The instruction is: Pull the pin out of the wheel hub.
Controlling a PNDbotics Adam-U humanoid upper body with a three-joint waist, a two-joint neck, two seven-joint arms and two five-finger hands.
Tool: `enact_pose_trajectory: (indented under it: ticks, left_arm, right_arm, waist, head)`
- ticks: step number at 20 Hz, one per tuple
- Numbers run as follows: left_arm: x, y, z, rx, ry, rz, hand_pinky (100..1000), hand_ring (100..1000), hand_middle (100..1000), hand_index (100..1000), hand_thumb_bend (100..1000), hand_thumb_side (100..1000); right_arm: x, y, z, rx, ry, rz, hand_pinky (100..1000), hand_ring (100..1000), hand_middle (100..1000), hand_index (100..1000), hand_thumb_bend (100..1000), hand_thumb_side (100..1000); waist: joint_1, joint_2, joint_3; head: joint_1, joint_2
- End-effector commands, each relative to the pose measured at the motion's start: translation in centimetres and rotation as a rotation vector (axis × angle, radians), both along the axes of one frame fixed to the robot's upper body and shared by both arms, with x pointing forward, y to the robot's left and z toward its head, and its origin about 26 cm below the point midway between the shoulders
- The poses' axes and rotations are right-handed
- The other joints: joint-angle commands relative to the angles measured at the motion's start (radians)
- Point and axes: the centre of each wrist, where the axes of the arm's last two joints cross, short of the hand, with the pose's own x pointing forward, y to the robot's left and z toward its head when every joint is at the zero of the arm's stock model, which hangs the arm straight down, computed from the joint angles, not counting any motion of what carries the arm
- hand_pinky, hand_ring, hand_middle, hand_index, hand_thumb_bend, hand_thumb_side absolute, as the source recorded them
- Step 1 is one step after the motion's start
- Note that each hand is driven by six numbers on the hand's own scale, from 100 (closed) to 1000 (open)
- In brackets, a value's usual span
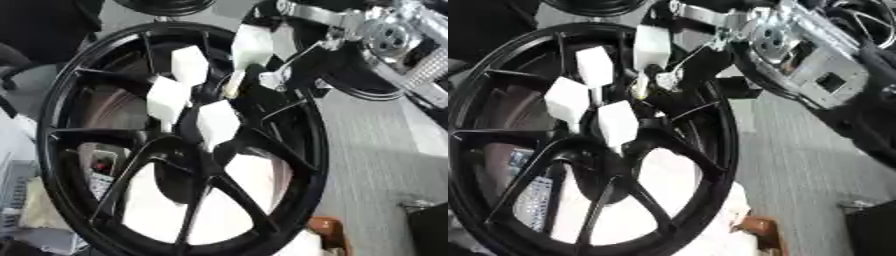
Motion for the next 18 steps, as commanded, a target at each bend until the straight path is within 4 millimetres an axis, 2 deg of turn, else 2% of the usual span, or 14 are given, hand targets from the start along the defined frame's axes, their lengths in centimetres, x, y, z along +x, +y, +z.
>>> enact_pose_trajectory:
  ticks: [1, 3, 6, 10, 12, 15, 18]
  left_arm:
    - [-0.3, 0.7, 0.4, 0.01, -0.023, 0.036, 723, 658, 571, 707, 100, 593]
    - [-0.3, 1.2, 0.1, 0.01, -0.017, 0.063, 723, 658, 571, 707, 100, 592]
    - [-0.5, 2.0, -0.2, 0.013, -0.013, 0.106, 723, 658, 571, 707, 100, 591]
    - [-0.5, 2.1, -0.4, 0.013, -0.015, 0.119, 723, 658, 572, 707, 100, 588]
    - [-0.5, 2.9, -0.4, 0.002, -0.025, 0.162, 723, 659, 573, 707, 100, 588]
    - [-0.6, 3.8, -0.5, -0.008, -0.03, 0.22, 723, 659, 573, 707, 100, 588]
    - [-0.7, 4.0, -0.5, -0.007, -0.033, 0.24, 723, 658, 573, 707, 100, 588]
  right_arm:
    - [-1.2, -3.2, 2.8, 0.035, -0.082, -0.08, 793, 676, 400, 529, 100, 100]
    - [-1.8, -5.3, 3.0, 0.075, -0.106, -0.162, 795, 677, 401, 531, 100, 100]
    - [-2.6, -7.9, 2.2, 0.126, -0.129, -0.299, 800, 680, 405, 534, 100, 100]
    - [-2.8, -8.7, 1.8, 0.147, -0.14, -0.337, 811, 693, 428, 555, 100, 100]
    - [-2.6, -9.8, 1.2, 0.167, -0.148, -0.403, 819, 703, 441, 568, 100, 100]
    - [-2.5, -11.6, -0.8, 0.193, -0.131, -0.524, 823, 710, 449, 576, 100, 100]
    - [-2.9, -12.6, -3.2, 0.216, -0.105, -0.629, 823, 711, 451, 578, 100, 100]
  waist:
    - [0.017, -0.023, -0.019]
    - [0.021, -0.027, -0.041]
    - [0.026, -0.031, -0.073]
    - [0.027, -0.033, -0.078]
    - [0.033, -0.033, -0.106]
    - [0.038, -0.032, -0.156]
    - [0.038, -0.029, -0.171]
  head:
    - [0.022, 0.005]
    - [0.041, 0.005]
    - [0.073, 0.005]
    - [0.08, 0.005]
    - [0.136, 0.005]
    - [0.187, 0.005]
    - [0.206, 0.005]
